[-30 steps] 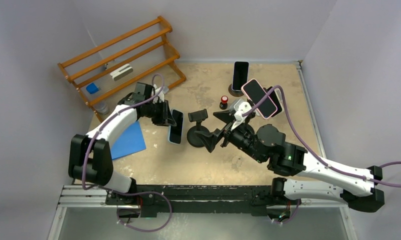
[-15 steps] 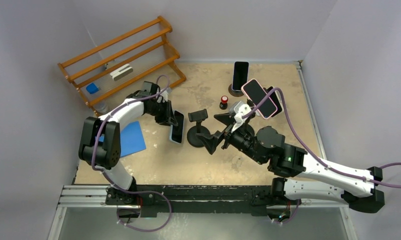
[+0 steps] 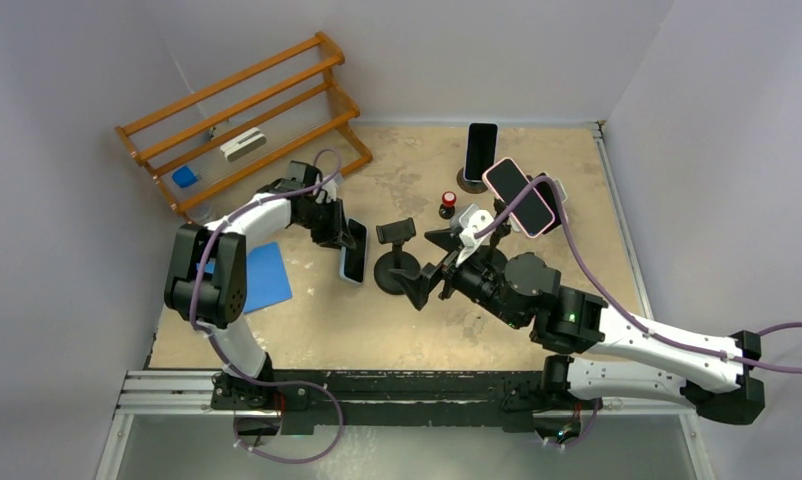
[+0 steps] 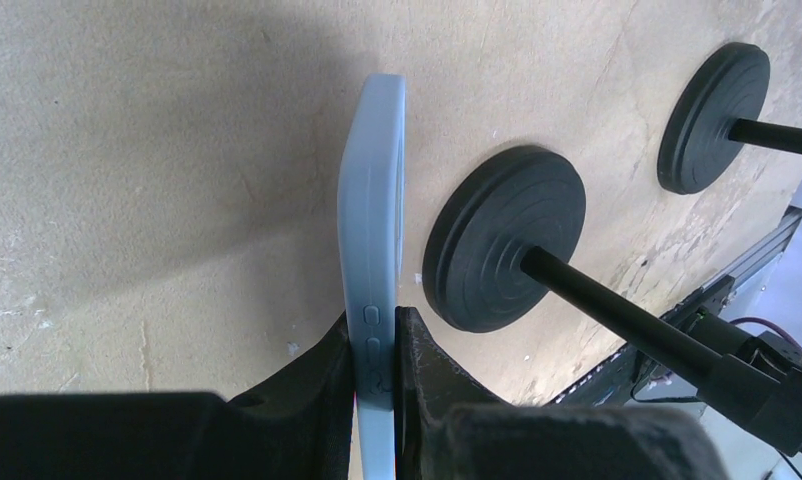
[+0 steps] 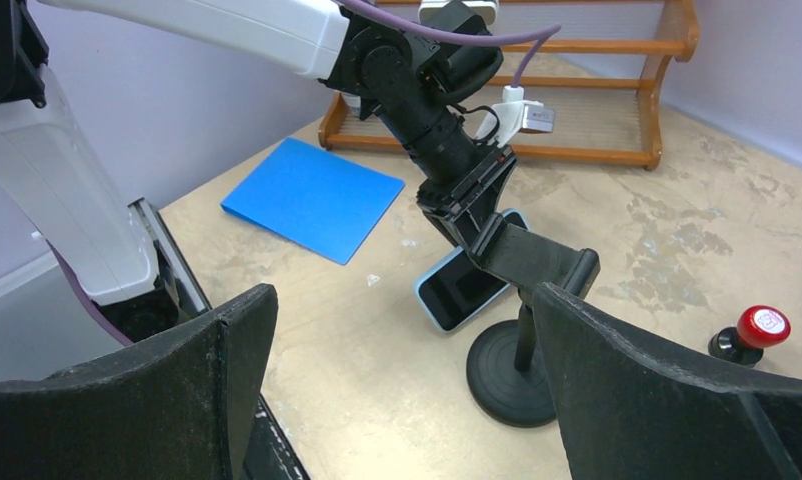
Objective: Remove the phone from the phone stand
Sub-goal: Place the phone at the center of the board.
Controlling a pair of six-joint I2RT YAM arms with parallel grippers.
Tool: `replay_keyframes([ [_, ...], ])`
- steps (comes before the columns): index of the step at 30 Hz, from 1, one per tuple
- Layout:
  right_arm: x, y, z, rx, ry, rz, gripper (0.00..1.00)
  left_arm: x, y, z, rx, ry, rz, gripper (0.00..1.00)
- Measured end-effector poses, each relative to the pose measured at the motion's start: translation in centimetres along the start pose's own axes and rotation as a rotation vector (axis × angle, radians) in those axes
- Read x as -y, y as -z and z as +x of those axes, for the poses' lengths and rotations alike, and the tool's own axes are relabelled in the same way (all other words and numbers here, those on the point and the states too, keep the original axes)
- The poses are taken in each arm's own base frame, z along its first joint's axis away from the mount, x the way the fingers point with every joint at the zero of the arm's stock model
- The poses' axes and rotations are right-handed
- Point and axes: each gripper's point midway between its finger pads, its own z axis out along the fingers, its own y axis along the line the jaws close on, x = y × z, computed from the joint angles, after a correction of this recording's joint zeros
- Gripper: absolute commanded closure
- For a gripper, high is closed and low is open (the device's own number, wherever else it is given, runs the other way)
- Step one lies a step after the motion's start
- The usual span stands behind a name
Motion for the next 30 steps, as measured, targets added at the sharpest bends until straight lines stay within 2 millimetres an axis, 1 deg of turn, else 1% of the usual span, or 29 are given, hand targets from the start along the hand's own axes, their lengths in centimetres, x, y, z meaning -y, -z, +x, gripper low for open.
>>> replay_keyframes([
  [13,-0.1,-0.3,0.5,-0.014,0.005,0.002,0.02,-0.6,-0.4,-0.3,0.020,0.024,0.000,0.99],
  [20,0.0,-0.3,0.5,-0.014,0.004,0.003,0.02,-0.9,-0.8,-0.5,0.022,0.028,0.000,0.93],
  [26,0.1,-0.4,1.0,-0.023,0.007,0.006,0.02,-0.9,-0.8,-0.5,0.023,0.028,-0.001,0.84],
  [30,0.1,-0.3,1.2,-0.027,0.005,0.007,0.02,-1.2,-0.8,-0.5,0.026,0.028,-0.012,0.80],
])
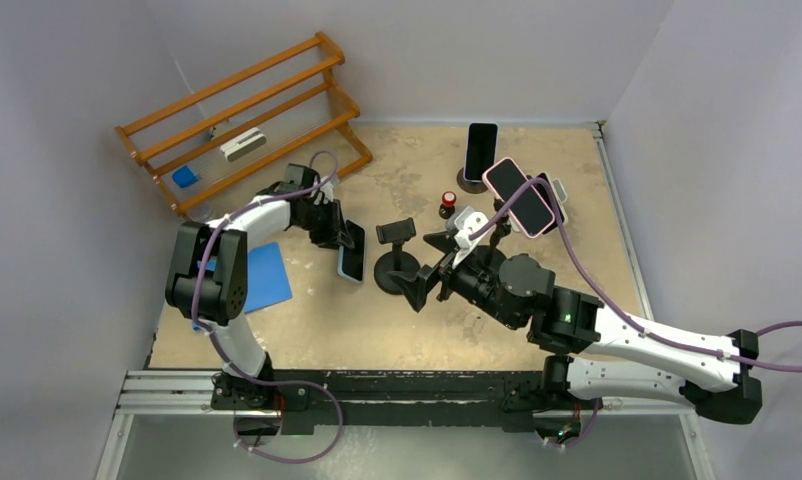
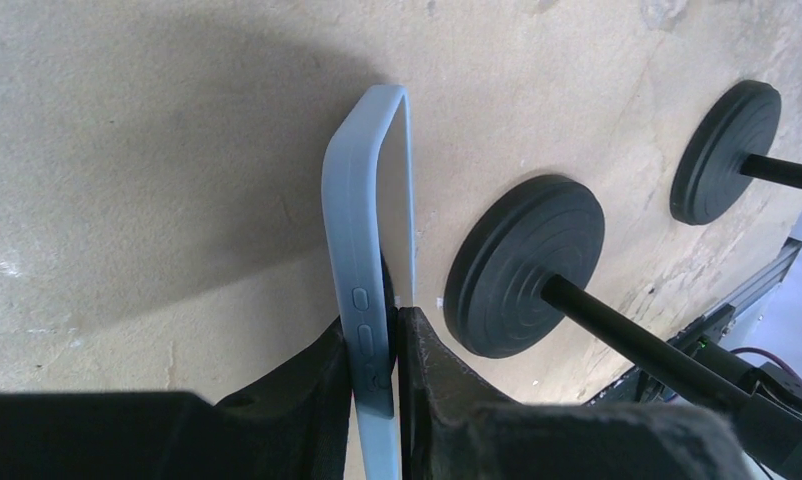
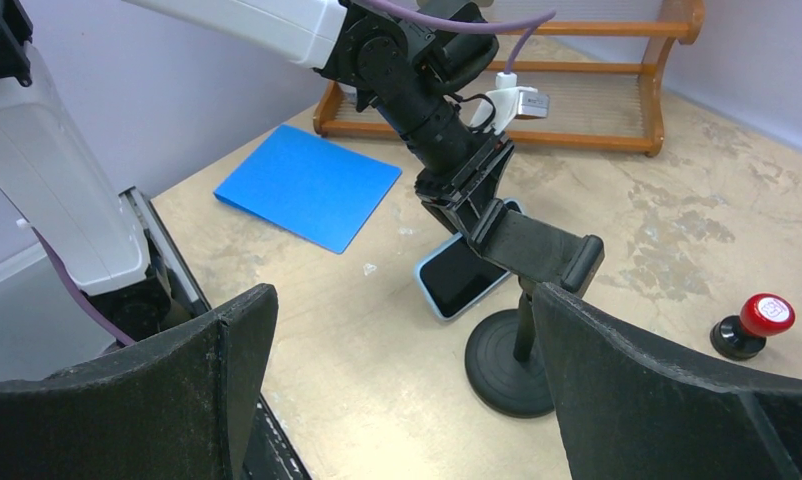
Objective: Remove the phone from the phone stand
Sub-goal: Place the phone at the center of the board.
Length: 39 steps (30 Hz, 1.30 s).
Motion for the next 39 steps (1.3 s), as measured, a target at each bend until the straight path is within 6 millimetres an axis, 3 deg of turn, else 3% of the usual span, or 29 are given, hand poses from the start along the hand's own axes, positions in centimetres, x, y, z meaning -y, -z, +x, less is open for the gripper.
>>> replay_keyframes([
  [15,0.1,0.3,0.2,0.001,-0.008,0.001,0.01,-1.5,-0.3,0.4,-0.005,0.014,-0.063,0.65],
  [26,0.2,0.5,0.0,0.009,-0.010,0.004,0.01,-2.7,-0.3,0.9,-0.009,0.026,-0.129,0.62],
  [39,1.2,0.4,1.1,-0.009,-0.012,0.059,0.01,-3.8,-0.1,0.9,-0.003,0.031,-0.193,0.60],
])
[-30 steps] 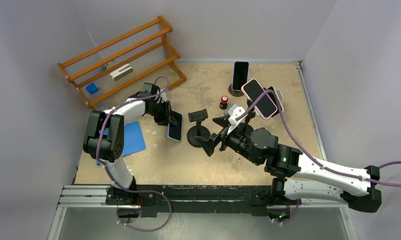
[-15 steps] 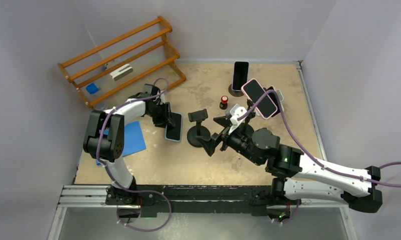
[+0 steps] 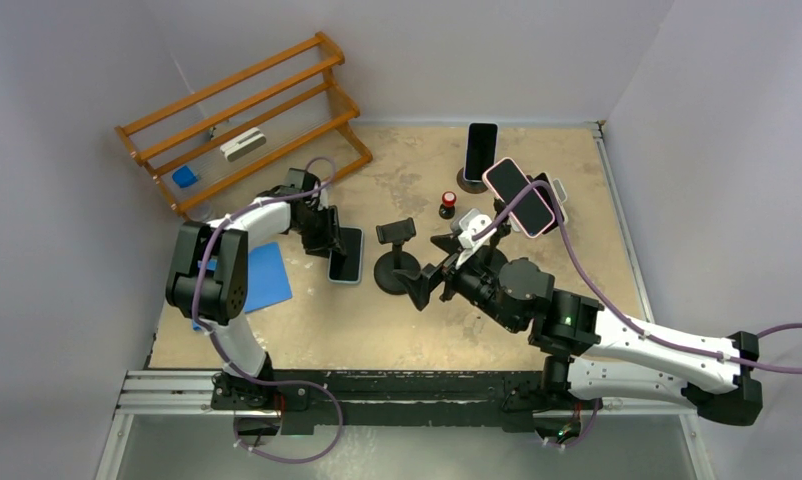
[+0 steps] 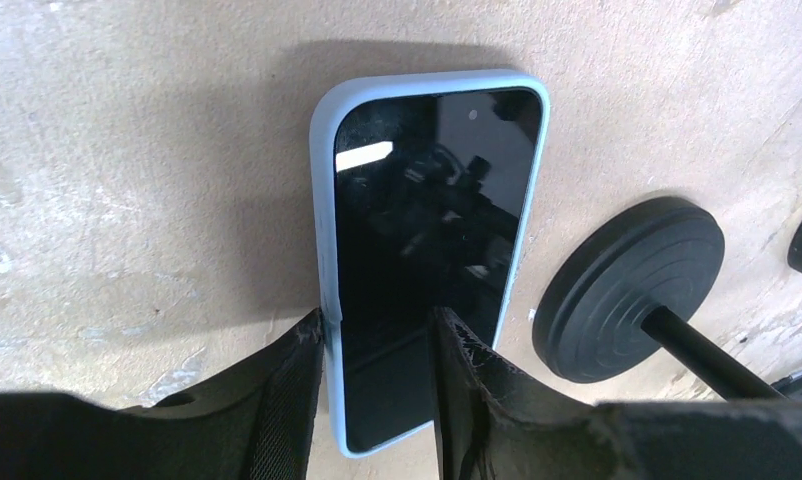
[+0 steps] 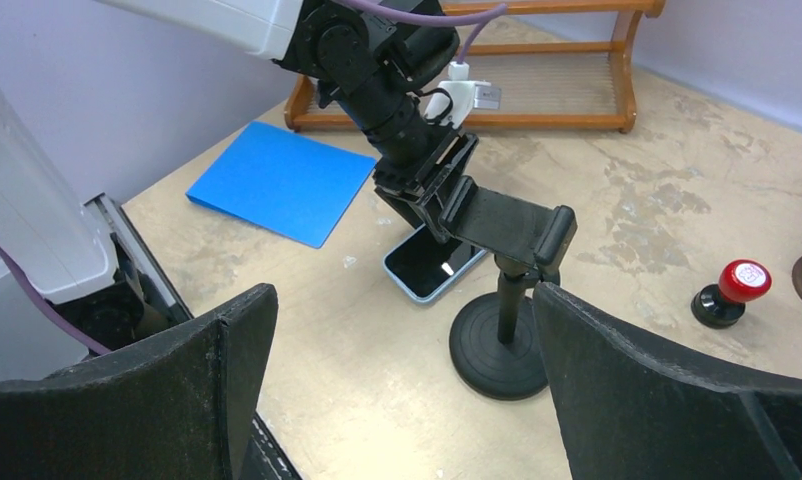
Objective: Remove the phone from the phone stand
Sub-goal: Place the phone at the center of the board.
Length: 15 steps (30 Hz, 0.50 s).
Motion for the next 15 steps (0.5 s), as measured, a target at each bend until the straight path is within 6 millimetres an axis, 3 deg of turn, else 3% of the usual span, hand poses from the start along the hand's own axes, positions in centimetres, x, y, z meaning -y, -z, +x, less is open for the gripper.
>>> replay_keyframes([
  [7,0.2,-0.5,0.8,-0.024,-0.004,0.027,0.01,0.4,1.3,-0.6,0.038,-0.010,-0.003,0.59],
  [15,0.7,-1.0,1.5,-0.041,-0.013,0.066,0.04,2.5,5.3,-2.1,0.157,-0.031,0.046,0.58],
])
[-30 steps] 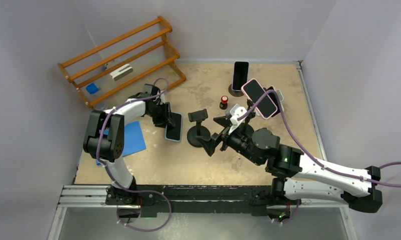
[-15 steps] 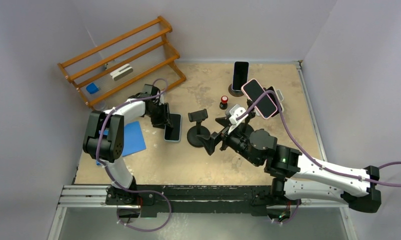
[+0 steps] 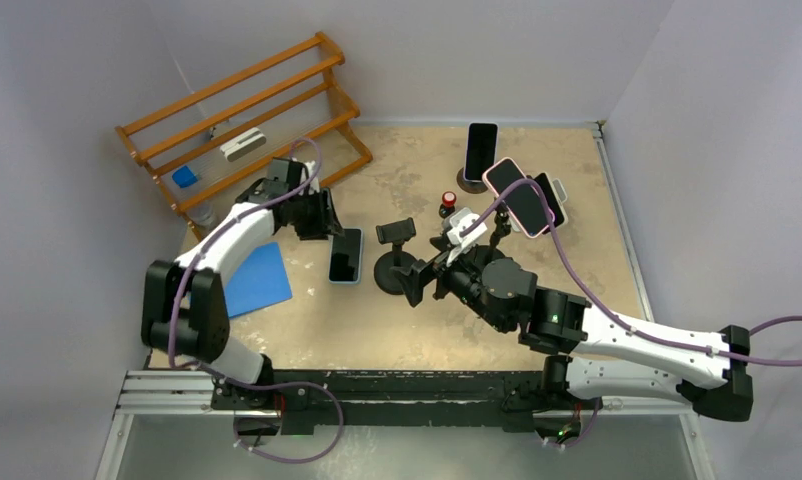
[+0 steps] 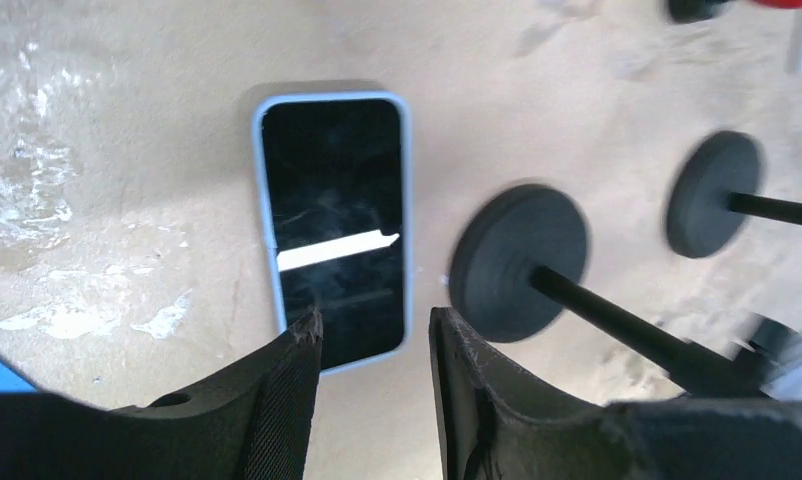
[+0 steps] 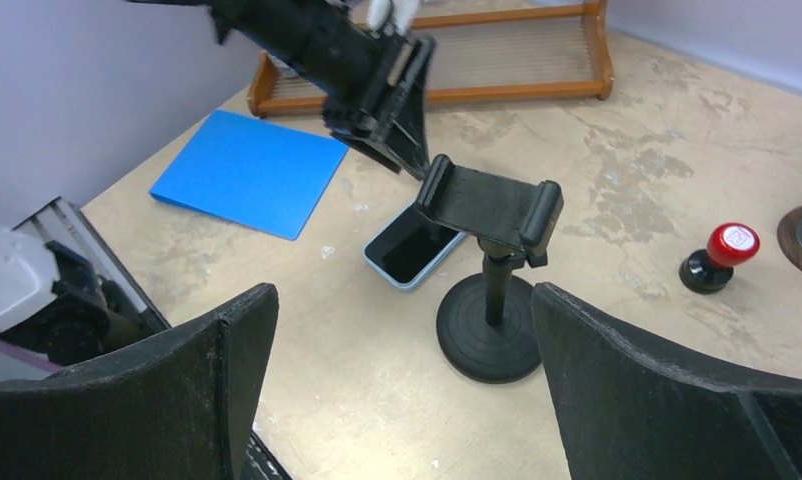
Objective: Remove the phone from the phone stand
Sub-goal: Place the phone at the center of the board, then pick up the phone stand at the center of the board.
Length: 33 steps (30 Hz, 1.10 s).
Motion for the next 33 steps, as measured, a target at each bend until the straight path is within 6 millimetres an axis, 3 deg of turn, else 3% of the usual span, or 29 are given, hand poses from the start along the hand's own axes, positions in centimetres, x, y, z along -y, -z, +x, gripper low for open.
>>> replay_keyframes([
  [3,0.8,-0.3,0.3,-0.006,-0.013,0.056,0.12,2.1,2.9,-1.2,0.090,-0.018,0.072,0.58],
  [6,1.7,-1.0,0.3,-0.014,-0.027,0.135,0.19,5.6,6.8,-2.2,0.218,-0.054,0.228,0.58],
  [10,2.6,-2.1,0.1,-0.022,-0.051,0.215,0.22,9.9,11.3,-2.0,0.327,-0.104,0.465,0.56],
  [13,3.7,-3.1,0.1,-0.034,-0.073,0.266,0.22,12.0,12.8,-1.5,0.342,-0.116,0.602,0.53],
  [19,6.0,-5.2,0.1,-0.049,-0.114,0.340,0.28,14.0,13.4,-0.4,0.272,-0.086,0.770,0.50],
  [33,6.9,-7.0,2.9,-0.126,-0.121,0.359,0.60,15.4,12.2,0.9,0.160,-0.109,0.867,0.50],
])
